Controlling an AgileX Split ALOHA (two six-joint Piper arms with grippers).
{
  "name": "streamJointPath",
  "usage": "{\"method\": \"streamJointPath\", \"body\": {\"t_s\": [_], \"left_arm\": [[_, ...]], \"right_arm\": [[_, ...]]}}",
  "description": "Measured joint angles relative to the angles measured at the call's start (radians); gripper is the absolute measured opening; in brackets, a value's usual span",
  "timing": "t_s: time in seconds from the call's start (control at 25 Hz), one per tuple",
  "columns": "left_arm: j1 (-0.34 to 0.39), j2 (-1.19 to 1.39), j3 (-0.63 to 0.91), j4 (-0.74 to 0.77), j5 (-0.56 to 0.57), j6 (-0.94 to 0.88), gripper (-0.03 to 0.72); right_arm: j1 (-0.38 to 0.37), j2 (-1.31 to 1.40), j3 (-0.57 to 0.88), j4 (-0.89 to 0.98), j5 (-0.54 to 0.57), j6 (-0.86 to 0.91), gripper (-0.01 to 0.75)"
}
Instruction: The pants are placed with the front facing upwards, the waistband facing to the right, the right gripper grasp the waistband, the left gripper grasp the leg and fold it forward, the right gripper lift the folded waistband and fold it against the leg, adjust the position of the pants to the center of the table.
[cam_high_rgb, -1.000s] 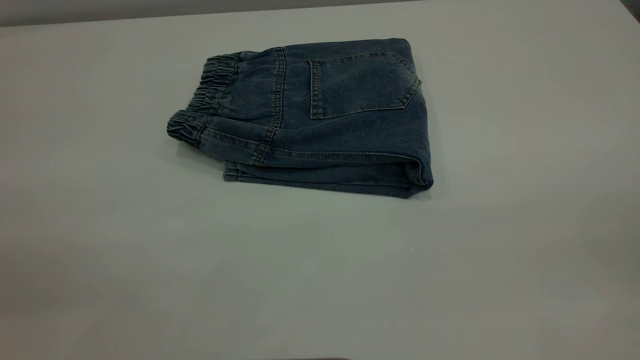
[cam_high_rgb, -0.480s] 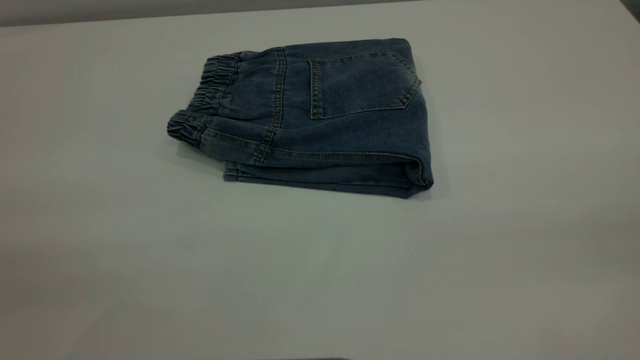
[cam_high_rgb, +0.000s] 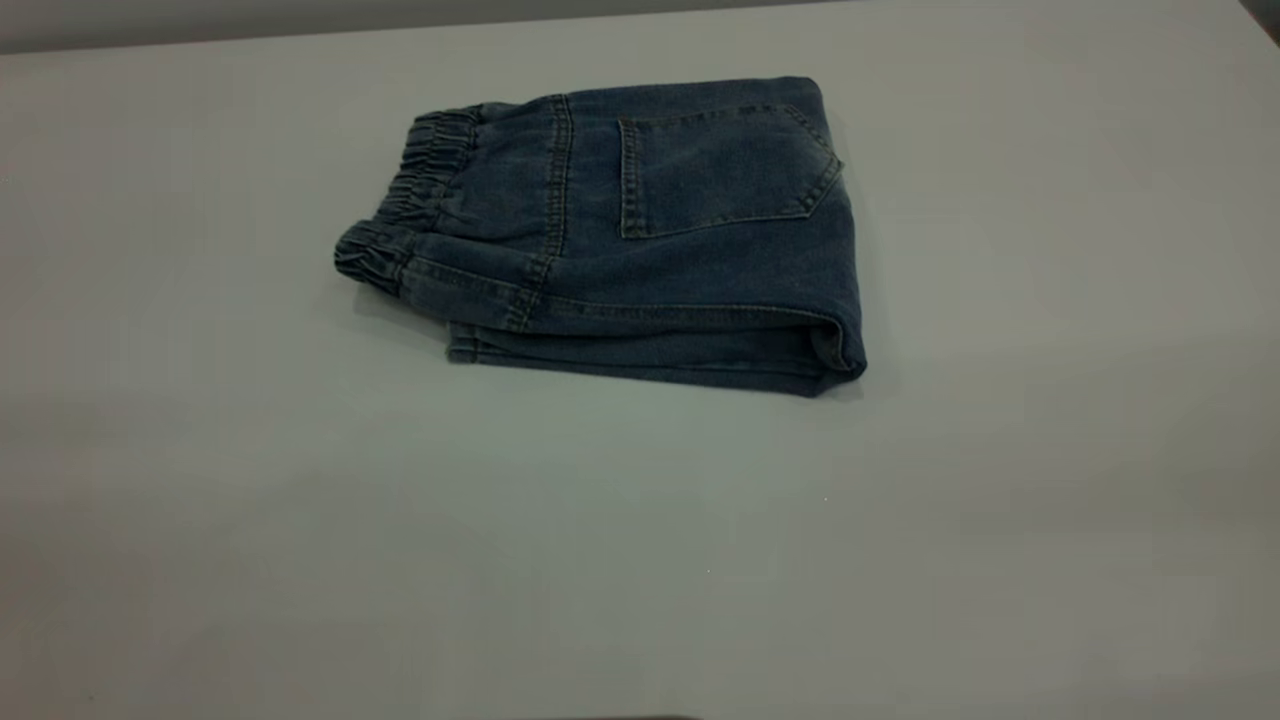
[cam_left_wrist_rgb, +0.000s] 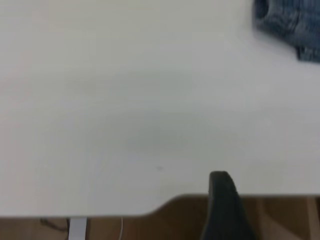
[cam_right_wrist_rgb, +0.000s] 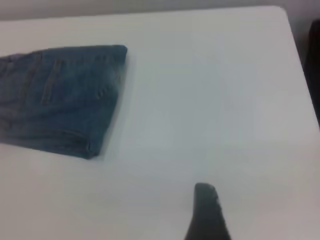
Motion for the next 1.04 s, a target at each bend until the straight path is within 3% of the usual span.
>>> {"method": "streamJointPath", "body": {"t_s": [1.04], "left_arm": [[0.0,-0.021,0.0,0.0,0.006,0.0,0.391]], "right_arm": [[0.008,-0.001,0.0,0.003,0.0,0.0,0.461]]}}
